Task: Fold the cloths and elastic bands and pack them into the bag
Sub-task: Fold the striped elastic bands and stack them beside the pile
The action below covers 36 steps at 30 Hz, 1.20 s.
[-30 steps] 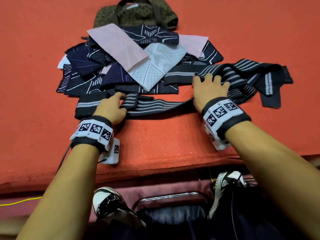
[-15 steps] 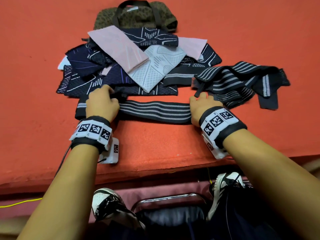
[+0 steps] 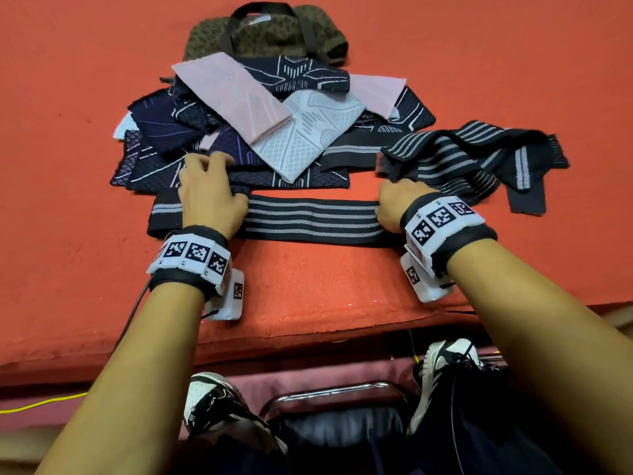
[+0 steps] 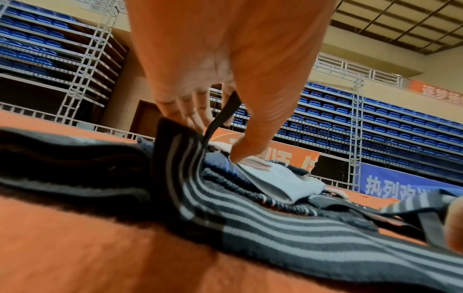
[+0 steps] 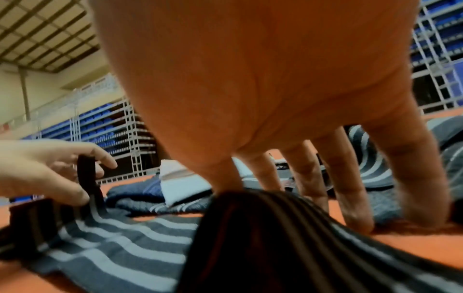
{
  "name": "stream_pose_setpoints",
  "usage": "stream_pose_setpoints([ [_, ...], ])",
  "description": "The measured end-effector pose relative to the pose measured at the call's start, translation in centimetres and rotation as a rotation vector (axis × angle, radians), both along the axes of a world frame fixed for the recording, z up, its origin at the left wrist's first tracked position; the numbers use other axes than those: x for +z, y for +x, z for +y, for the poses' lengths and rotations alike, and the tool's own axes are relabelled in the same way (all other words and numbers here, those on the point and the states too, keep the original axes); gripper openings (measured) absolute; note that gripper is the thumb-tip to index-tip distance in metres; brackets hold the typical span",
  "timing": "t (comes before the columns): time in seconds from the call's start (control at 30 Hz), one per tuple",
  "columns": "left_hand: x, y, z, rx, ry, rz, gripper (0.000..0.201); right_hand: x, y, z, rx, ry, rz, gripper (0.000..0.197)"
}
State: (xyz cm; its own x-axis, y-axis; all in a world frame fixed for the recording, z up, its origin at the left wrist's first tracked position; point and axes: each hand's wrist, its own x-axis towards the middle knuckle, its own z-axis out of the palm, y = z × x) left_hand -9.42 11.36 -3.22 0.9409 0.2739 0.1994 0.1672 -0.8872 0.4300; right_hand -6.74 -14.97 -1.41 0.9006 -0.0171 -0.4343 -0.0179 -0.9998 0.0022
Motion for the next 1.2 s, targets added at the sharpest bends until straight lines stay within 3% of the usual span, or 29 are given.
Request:
stream_pose_setpoints([
  [0.07, 0.2, 0.0, -0.9, -0.088, 0.070, 0.011, 0.048, -0.3, -0.3, 0.2, 0.036, -0.032, -0.003, 0.042],
  [0.2, -0.1, -0.1, -4.8, -0.423, 0.107, 0.154, 0.036, -0.7, -0.8, 1.3, 0.045, -0.056, -0.022, 0.051],
  [0.33, -2.0, -0.5, -8.3, -0.653, 0.065, 0.358, 0.051, -0.1, -0.5, 1.5, 0.073, -0.115, 0.013, 0.050],
  [0.47, -2.2, -0.9, -10.3, -0.717, 0.169, 0.413, 0.071, 0.3, -0.2, 1.1, 0.143, -0.047, -0.016, 0.034],
  [0.7, -1.7, -1.2, -14.7, -0.752, 0.214, 0.490, 0.095, 2.0, 0.7, -0.4, 0.032, -0.062, -0.081, 0.043],
  [0.83, -1.4, -1.1, -16.5, -0.761, 0.244, 0.512, 0.084, 1.9, 0.5, -0.6, 0.013, -0.092, -0.103, 0.042],
  [1.03, -1.4, -1.1, -17.6, -0.764, 0.276, 0.399, 0.044, 2.1, 0.5, -0.9, 0.003, -0.111, -0.082, 0.018],
  [1.2, -2.1, 0.3, -15.8, -0.632, 0.103, 0.245, 0.030, 2.0, 0.6, -1.2, 0.021, -0.076, -0.086, 0.050],
])
